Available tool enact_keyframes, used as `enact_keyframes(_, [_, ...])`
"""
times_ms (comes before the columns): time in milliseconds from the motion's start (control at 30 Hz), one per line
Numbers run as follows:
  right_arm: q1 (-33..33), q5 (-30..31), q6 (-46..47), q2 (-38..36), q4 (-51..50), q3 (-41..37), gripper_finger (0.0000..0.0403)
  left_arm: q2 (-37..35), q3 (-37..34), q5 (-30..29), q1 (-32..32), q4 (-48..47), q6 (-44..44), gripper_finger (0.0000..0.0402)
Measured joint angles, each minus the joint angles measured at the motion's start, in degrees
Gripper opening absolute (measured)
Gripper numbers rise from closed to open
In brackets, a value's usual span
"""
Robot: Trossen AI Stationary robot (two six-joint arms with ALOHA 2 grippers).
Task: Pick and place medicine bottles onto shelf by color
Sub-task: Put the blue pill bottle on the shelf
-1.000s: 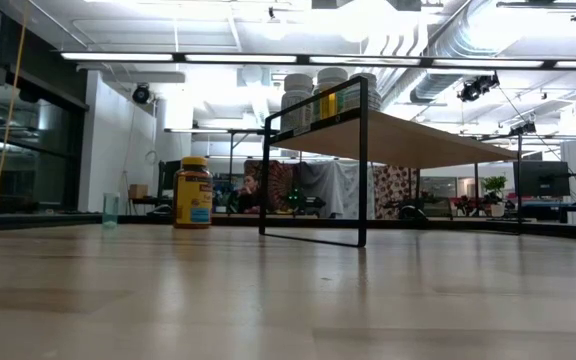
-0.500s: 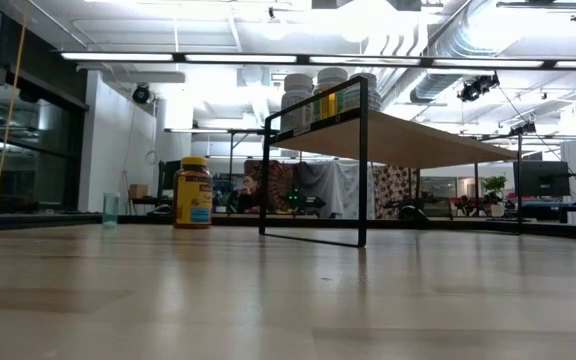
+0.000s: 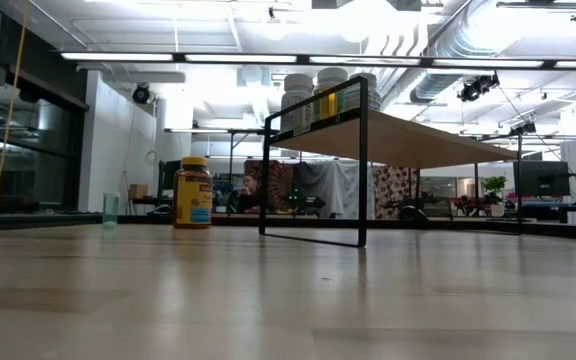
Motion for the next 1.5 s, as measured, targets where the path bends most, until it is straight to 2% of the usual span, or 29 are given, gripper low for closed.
enact_keyframes(667, [0.00, 0.06, 0.46, 0.00, -2.25, 0.00, 0.0144, 0.00, 0.00, 0.00, -0.01, 0.00, 0.03, 0.0278])
enact_keyframes(1000, [0.00, 0.05, 0.59, 0.00, -2.47, 0.02, 0.0106, 0.00, 0.00, 0.00, 0.00, 0.00, 0.07, 0.0278])
enact_keyframes(1233, [0.00, 0.51, -2.39, -2.55, -0.64, 0.02, 0.0112, 0.00, 0.00, 0.00, 0.00, 0.00, 0.07, 0.0278])
enact_keyframes(1300, [0.00, 2.35, -4.01, -5.28, -0.61, 0.02, 0.0113, 0.00, 0.00, 0.00, -0.01, 0.02, 0.11, 0.0278])
enact_keyframes(1367, [0.00, 6.80, -5.68, -8.97, -0.24, 0.02, 0.0113, 0.00, 0.00, 0.00, 0.00, 0.02, 0.53, 0.0278])
enact_keyframes(1500, [-0.50, 21.11, -11.22, -16.81, 2.71, 0.02, 0.0113, 0.00, 0.00, -0.01, -0.02, 0.05, 0.54, 0.0278])
